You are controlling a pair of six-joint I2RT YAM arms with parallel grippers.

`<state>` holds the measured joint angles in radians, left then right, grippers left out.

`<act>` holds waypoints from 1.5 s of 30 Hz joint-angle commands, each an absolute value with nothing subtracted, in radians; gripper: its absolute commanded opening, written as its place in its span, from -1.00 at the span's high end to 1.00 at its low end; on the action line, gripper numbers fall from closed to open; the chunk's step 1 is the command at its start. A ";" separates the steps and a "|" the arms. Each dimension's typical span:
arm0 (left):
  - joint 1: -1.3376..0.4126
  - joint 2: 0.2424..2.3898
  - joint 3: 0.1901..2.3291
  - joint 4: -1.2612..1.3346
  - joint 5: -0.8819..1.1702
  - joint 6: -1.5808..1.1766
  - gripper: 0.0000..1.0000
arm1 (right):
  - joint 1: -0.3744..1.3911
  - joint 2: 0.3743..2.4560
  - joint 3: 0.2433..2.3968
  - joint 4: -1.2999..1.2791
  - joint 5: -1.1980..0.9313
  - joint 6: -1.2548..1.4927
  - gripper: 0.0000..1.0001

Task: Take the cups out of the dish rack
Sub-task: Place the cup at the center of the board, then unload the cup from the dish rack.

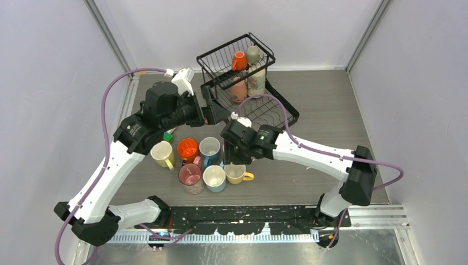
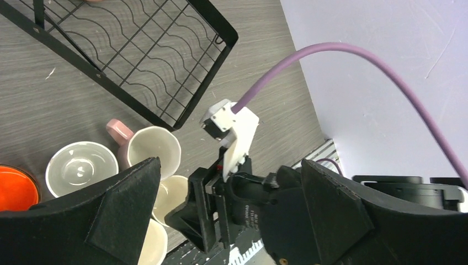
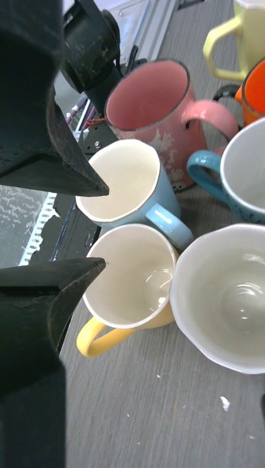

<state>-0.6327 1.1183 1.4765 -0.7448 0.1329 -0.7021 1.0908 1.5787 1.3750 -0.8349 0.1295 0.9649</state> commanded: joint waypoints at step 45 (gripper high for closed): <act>-0.626 2.010 2.528 -0.928 -0.445 -0.341 -0.99 | 0.527 1.077 1.209 -0.641 0.070 0.845 -1.00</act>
<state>-0.6327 1.9354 2.3962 -0.9318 -0.3389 -0.4374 0.5327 1.1290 1.2106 -0.6216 0.0563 0.8650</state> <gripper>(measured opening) 0.996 0.996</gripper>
